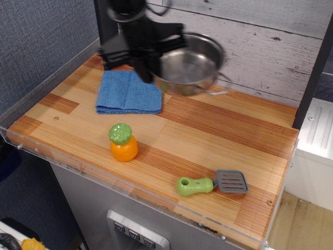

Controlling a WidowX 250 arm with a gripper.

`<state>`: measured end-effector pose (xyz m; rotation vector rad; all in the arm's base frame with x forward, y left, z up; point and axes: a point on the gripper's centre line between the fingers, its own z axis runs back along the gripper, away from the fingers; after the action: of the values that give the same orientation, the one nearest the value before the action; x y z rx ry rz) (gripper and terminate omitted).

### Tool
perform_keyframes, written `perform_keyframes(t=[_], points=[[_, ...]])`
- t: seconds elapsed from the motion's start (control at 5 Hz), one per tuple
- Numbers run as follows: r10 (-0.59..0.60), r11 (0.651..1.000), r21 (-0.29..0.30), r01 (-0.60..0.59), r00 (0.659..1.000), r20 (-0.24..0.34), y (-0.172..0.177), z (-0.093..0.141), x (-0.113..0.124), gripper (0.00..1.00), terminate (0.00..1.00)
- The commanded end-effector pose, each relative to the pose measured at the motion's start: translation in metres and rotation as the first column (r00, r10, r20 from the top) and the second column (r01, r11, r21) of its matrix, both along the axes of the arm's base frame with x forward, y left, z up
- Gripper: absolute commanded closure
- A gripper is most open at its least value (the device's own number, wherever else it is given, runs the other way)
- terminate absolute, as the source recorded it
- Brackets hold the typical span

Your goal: Put the pot on the cloth.

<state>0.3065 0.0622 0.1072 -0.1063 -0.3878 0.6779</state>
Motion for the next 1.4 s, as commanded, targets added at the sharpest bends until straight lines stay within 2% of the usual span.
perform_keyframes(t=[0.0, 0.2, 0.4, 0.6, 1.0, 1.2], points=[[0.041, 0.997, 0.066, -0.041, 0.999, -0.008, 0.062, -0.006, 0.022, 1.0, 0.0], [0.106, 0.993, 0.062, -0.105, 0.994, -0.013, 0.097, -0.02, 0.023, 1.0, 0.0], [0.12, 0.99, 0.083, -0.116, 0.992, -0.044, 0.114, -0.033, 0.03, 1.0, 0.0], [0.112, 0.99, 0.094, -0.104, 0.991, -0.077, 0.121, -0.046, 0.03, 1.0, 0.0], [0.095, 0.994, 0.059, -0.089, 0.99, -0.105, 0.101, -0.063, 0.03, 1.0, 0.0], [0.084, 0.996, 0.025, -0.082, 0.991, -0.103, 0.094, -0.064, 0.026, 0.0, 0.0]])
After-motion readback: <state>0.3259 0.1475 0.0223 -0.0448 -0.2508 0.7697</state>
